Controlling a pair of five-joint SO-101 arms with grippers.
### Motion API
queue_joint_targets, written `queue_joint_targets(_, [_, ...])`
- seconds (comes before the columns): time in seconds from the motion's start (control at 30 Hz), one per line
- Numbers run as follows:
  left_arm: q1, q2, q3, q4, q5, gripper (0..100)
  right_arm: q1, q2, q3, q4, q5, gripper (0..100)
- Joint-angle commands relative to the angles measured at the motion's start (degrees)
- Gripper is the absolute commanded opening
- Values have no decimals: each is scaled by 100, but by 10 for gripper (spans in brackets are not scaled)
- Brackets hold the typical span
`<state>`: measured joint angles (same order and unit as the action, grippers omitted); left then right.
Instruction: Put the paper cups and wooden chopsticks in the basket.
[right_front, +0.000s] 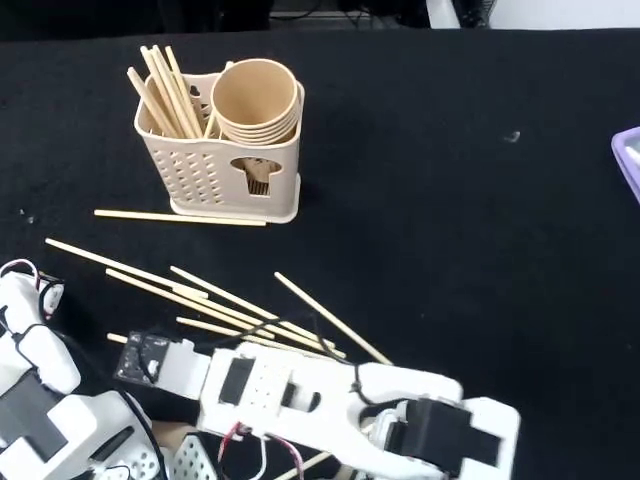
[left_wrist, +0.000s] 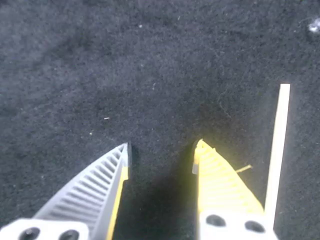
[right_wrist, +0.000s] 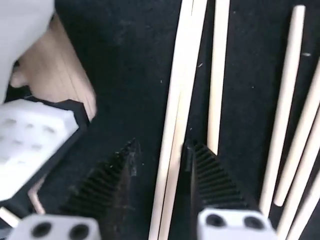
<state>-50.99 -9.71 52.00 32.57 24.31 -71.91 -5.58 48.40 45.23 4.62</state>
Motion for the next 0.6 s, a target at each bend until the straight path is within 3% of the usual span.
queue_joint_targets(0.0, [75, 26, -312, -18, 9, 213, 79, 295, -418, 176, -62, 148])
queue_joint_targets(0.1, [75, 26, -312, -18, 9, 213, 70, 426, -541, 246, -53, 134])
queue_joint_targets(0.23, [75, 26, -312, -18, 9, 213, 88, 426, -549, 273, -26, 4])
queue_joint_targets(0.43, [75, 26, -312, -18, 9, 213, 642, 295, -567, 308, -26, 10])
queue_joint_targets(0.57, [75, 26, -312, -18, 9, 213, 853, -541, -391, 598, -18, 10])
